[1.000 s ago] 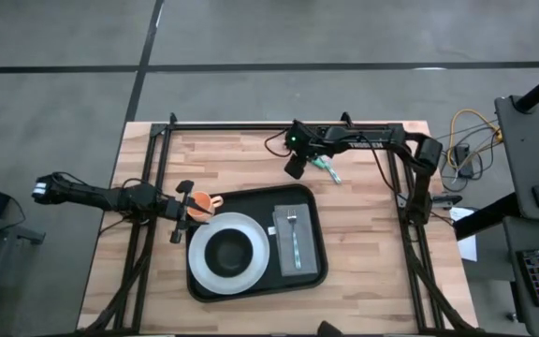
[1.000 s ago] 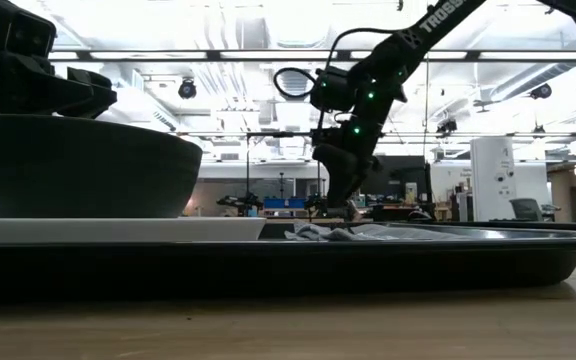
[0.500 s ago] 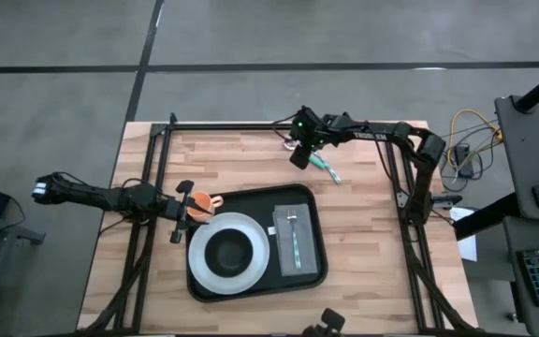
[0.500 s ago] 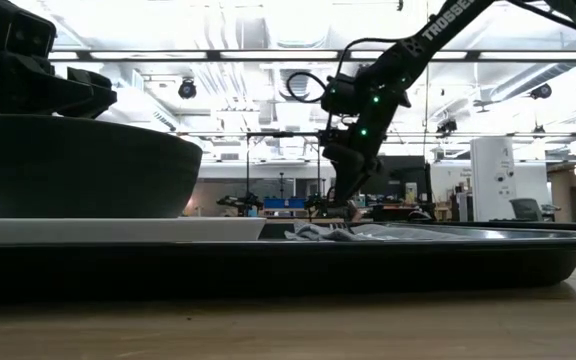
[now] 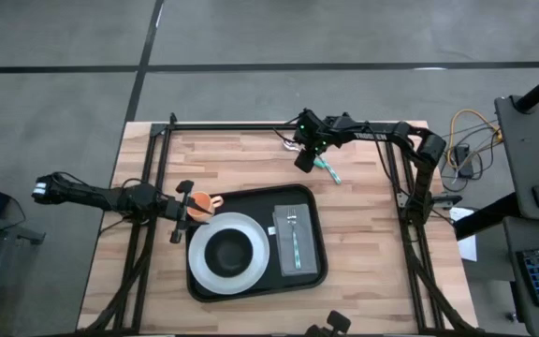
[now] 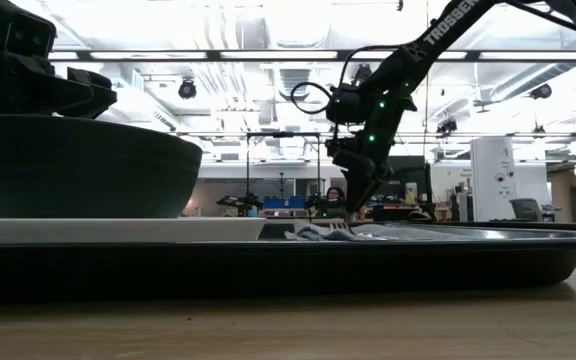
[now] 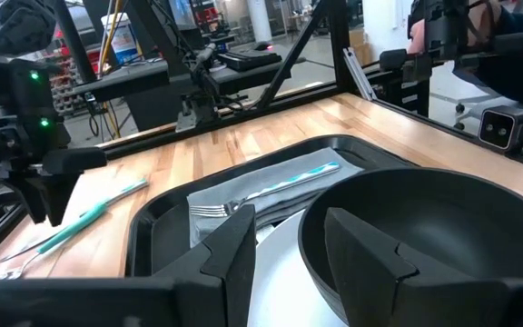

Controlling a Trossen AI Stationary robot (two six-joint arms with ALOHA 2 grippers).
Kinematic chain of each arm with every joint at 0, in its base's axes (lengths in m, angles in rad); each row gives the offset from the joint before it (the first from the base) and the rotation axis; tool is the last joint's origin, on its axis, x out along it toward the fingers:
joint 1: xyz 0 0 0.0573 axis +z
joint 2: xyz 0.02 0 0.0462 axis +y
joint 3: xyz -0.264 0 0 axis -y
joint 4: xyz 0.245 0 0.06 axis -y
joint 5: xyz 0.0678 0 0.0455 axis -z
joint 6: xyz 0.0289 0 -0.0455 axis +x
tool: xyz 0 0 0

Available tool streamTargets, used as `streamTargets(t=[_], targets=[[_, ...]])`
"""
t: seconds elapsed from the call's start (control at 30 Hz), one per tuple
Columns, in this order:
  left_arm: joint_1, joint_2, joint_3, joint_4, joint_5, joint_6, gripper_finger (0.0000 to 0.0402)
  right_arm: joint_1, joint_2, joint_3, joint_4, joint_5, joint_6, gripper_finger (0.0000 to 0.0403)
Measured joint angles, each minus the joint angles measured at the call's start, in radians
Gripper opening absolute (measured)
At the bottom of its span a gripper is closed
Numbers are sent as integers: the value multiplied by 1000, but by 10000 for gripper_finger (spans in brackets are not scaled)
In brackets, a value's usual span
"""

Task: Set up tray
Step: Put the green spoon on the gray napkin to the left of the green patterned fork

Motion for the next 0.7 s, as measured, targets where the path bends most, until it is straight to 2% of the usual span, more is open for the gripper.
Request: streamTargets(t=[0.27,0.7], targets=[[0,0,0,0,0,0,116,-16,0,-15,-7,-45,7,120],[0,0,0,0,0,0,116,-25,0,-18,-52,-47,35,105]])
